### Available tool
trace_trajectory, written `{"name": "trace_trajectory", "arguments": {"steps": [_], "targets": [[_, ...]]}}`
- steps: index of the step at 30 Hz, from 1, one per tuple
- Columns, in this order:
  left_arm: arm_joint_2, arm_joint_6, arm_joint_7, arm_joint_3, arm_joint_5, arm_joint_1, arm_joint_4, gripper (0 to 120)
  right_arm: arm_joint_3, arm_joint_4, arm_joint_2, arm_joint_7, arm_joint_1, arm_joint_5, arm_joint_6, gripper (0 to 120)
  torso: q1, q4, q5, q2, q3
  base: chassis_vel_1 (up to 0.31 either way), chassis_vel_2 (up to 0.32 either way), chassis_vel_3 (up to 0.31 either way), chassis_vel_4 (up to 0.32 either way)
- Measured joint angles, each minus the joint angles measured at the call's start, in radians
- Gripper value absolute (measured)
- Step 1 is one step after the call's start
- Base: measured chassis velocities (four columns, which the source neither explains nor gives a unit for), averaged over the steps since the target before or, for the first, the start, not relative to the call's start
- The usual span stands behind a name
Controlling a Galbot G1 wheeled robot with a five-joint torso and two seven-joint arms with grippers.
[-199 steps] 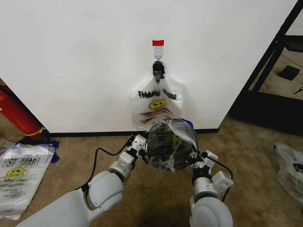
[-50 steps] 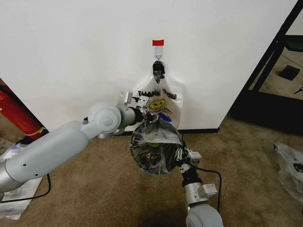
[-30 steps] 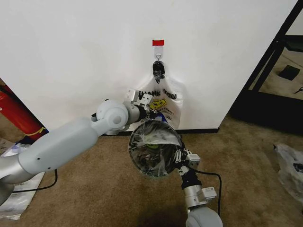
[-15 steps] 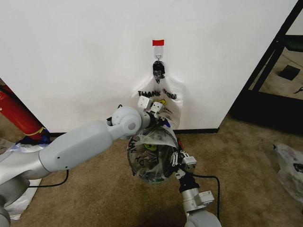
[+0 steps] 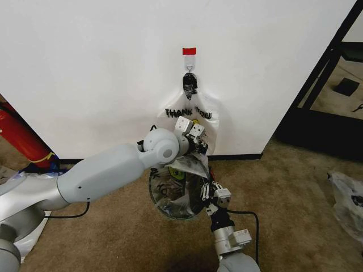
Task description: Pick up the garbage bag from the wall and place it over the trash bin.
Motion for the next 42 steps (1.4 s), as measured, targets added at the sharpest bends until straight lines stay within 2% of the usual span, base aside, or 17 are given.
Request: {"name": "trace_trajectory", "arguments": {"steps": [1, 3, 12, 15, 17, 21, 23, 25, 28, 29, 33, 34, 35, 37, 38, 39, 42], "targets": [[0.000, 0.000, 0.000, 0.000, 0.000, 0.000, 0.000, 22, 0.000, 0.000, 0.000, 0.000, 0.000, 0.000, 0.000, 2, 0.000, 0.0000, 0.0000, 0.000, 0.000, 0.000, 0.000, 0.000, 0.000], [-0.001, -0.007, -0.013, -0.023, 0.000, -0.008, -0.008, 32, 0.000, -0.003, 0.001, 0.001, 0.002, 0.004, 0.000, 2, 0.000, -0.0002, 0.0000, 0.000, 0.000, 0.000, 0.000, 0.000, 0.000], [0.091, 0.055, -0.075, -0.041, -0.047, -0.011, -0.113, 66, 0.004, -0.004, 0.007, 0.021, 0.021, 0.052, -0.016, 2, 0.000, 0.0006, -0.0002, 0.000, 0.000, 0.000, 0.000, 0.000, 0.000], [0.093, 0.049, -0.078, -0.048, -0.035, -0.004, -0.130, 79, -0.002, 0.001, 0.010, 0.022, 0.018, 0.055, -0.018, 2, 0.000, -0.0002, -0.0001, 0.000, 0.000, 0.000, 0.000, 0.000, 0.000], [0.094, 0.049, -0.080, -0.053, -0.037, -0.005, -0.136, 82, -0.003, 0.001, 0.012, 0.022, 0.017, 0.056, -0.019, 2, 0.000, -0.0003, -0.0001, 0.000, 0.000, 0.000, 0.000, 0.000, 0.000], [0.124, 0.023, -0.102, -0.116, -0.071, 0.004, -0.191, 98, 0.001, 0.006, 0.018, 0.026, 0.014, 0.077, -0.022, 2, 0.000, -0.0001, 0.0001, 0.000, 0.000, 0.000, 0.000, 0.000, 0.000], [0.136, 0.005, -0.117, -0.143, -0.082, 0.019, -0.211, 99, 0.004, 0.006, 0.019, 0.030, 0.016, 0.092, -0.025, 2, 0.000, 0.0000, 0.0001, 0.000, 0.000, 0.000, 0.000, 0.000, 0.000], [0.168, -0.052, -0.138, -0.195, -0.075, 0.069, -0.259, 100, 0.012, 0.009, 0.024, 0.048, 0.025, 0.137, -0.040, 2, 0.000, -0.0002, 0.0001, 0.000, 0.000, 0.000, 0.000, 0.000, 0.000], [0.245, -0.118, -0.126, -0.289, 0.015, 0.208, -0.354, 100, 0.024, 0.011, 0.029, 0.075, 0.041, 0.194, -0.058, 2, 0.000, 0.0001, -0.0002, 0.000, 0.000, 0.000, 0.000, 0.000, 0.000], [0.245, -0.118, -0.126, -0.289, 0.015, 0.208, -0.354, 100, 0.024, 0.011, 0.029, 0.075, 0.041, 0.194, -0.058, 2, 0.000, 0.0001, -0.0002, 0.000, 0.000, 0.000, 0.000, 0.000, 0.000], [0.335, -0.152, -0.085, -0.501, 0.118, 0.513, -0.506, 98, 0.040, 0.006, 0.034, 0.094, 0.057, 0.221, -0.065, 2, 0.000, 0.0009, -0.0005, 0.000, 0.000, 0.000, 0.000, 0.000, 0.000], [0.346, -0.151, -0.084, -0.528, 0.127, 0.566, -0.529, 95, 0.043, 0.006, 0.037, 0.095, 0.060, 0.221, -0.065, 2, 0.000, 0.0011, -0.0002, 0.000, 0.000, 0.000, 0.000, 0.000, 0.000], [0.354, -0.149, -0.084, -0.544, 0.140, 0.627, -0.550, 90, 0.049, 0.007, 0.041, 0.095, 0.059, 0.218, -0.064, 2, 0.000, 0.0011, 0.0000, 0.000, 0.000, 0.000, 0.000, 0.000, 0.000], [0.355, -0.148, -0.084, -0.545, 0.146, 0.654, -0.553, 89, 0.056, 0.011, 0.045, 0.095, 0.054, 0.212, -0.063, 2, 0.000, 0.0009, 0.0000, 0.000, 0.000, 0.000, 0.000, 0.000, 0.000], [0.352, -0.146, -0.082, -0.541, 0.151, 0.677, -0.553, 82, 0.065, 0.019, 0.051, 0.095, 0.044, 0.197, -0.057, 2, 0.000, 0.0001, -0.0003, 0.000, 0.000, 0.000, 0.000, 0.000, 0.000], [0.347, -0.143, -0.080, -0.537, 0.153, 0.686, -0.554, 77, 0.070, 0.022, 0.055, 0.094, 0.037, 0.180, -0.051, 2, 0.000, -0.0009, -0.0004, 0.000, 0.000, 0.000, 0.000, 0.000, 0.000], [0.328, -0.114, -0.095, -0.515, 0.140, 0.694, -0.566, 68, 0.072, 0.029, 0.063, 0.079, 0.024, 0.123, -0.028, 2, 0.000, -0.0006, 0.0000, 0.000, 0.000, 0.000, 0.000, 0.000, 0.000]]}}
